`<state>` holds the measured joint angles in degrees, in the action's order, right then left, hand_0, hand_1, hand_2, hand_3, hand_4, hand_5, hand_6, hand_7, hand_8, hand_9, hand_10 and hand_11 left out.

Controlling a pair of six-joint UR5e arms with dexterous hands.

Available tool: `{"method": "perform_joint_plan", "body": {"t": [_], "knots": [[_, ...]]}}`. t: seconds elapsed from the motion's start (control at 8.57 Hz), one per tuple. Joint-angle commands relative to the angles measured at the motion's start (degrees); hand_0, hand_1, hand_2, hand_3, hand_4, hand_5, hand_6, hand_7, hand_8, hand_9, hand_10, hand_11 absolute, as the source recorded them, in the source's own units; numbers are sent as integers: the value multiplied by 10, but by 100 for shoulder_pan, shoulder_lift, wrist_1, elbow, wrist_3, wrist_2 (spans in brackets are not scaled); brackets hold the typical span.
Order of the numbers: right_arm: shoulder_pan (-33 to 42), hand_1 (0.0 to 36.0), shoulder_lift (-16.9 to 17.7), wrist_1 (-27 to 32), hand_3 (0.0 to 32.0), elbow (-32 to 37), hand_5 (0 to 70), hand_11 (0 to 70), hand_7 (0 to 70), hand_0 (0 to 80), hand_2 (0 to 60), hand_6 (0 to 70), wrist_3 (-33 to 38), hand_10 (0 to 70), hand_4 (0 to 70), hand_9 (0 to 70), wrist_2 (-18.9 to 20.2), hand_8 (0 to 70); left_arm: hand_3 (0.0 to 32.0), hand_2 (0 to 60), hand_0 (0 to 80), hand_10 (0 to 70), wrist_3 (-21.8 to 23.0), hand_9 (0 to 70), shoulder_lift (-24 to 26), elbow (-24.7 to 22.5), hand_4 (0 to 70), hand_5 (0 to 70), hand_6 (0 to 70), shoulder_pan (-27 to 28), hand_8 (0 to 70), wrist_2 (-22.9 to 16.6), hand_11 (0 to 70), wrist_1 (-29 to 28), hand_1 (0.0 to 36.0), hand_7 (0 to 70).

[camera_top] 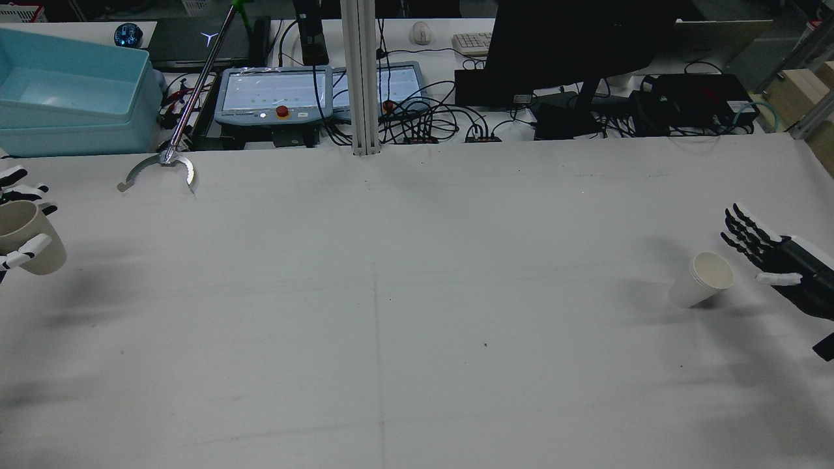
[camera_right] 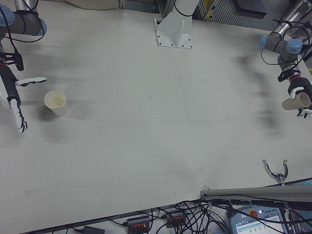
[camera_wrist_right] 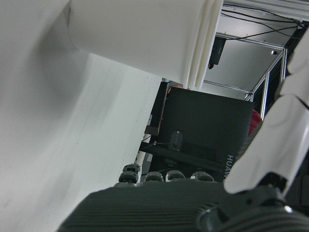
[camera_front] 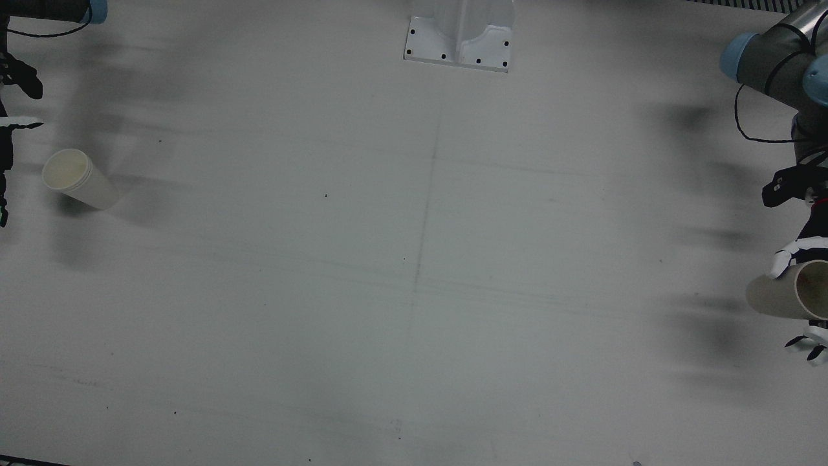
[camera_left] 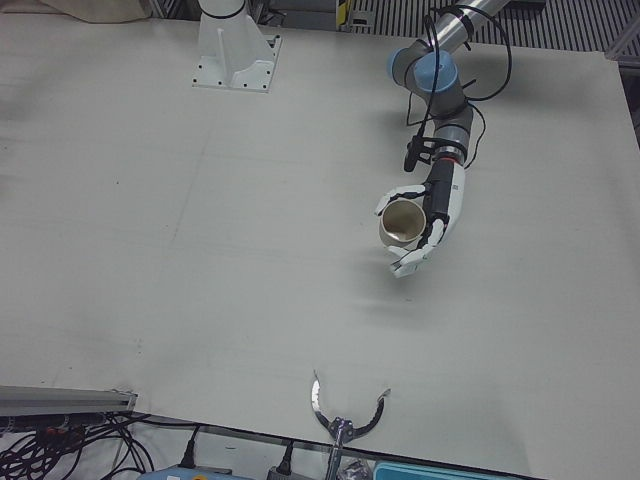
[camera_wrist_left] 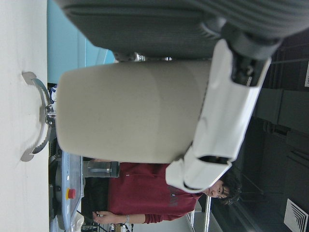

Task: Pour water
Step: 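Move the right hand toward the white paper cup, then close the right hand around the white paper cup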

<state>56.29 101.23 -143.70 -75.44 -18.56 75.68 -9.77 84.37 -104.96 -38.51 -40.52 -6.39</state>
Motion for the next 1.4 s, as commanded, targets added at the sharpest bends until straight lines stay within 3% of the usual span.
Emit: {"method": "perform_joint_plan", "body": {"t": [0.0,0.23,0.35,0.47,0.58,0.93,1.17,1.28], "knots": [[-118,110,2,34,0,30,0,78,0,408,80,0,-175,43,0,0,-18,0,0,600,800,151,-7,225,0,2,137,212,201,-16,133,0,267,-3,360,434],[-153,118,2,17,0,30,0,74,0,424,76,0,-297,40,0,0,-18,0,0,600,800,152,-7,225,0,-7,139,213,202,-25,134,0,268,-3,360,433],[-153,164,2,8,0,30,0,80,0,475,58,0,-298,41,0,0,-18,0,0,600,800,151,-7,225,-9,-7,140,214,203,-16,134,0,267,6,360,434],[-153,237,2,8,0,30,0,80,0,566,5,0,-306,35,0,0,-18,0,0,600,800,148,1,224,0,-24,141,216,202,-25,133,0,262,-3,360,433],[-153,293,2,8,0,30,0,81,0,718,0,0,-298,30,0,0,-18,0,0,600,800,146,1,221,0,-24,139,216,199,-25,130,0,261,-3,360,431],[-179,290,2,8,0,21,0,66,0,730,0,0,-359,20,0,0,-27,0,0,600,800,146,1,221,-9,-24,141,216,198,-25,130,0,260,-3,360,430],[-197,266,-41,8,0,12,0,66,0,616,0,0,-464,22,0,0,-44,0,0,600,800,146,10,220,-87,-33,140,214,196,-33,130,0,260,-64,360,427],[-214,262,-59,8,0,21,0,71,0,610,0,0,-534,26,0,0,-131,0,0,600,800,146,10,219,-123,-33,138,212,195,-86,129,0,259,-82,360,423]]}}
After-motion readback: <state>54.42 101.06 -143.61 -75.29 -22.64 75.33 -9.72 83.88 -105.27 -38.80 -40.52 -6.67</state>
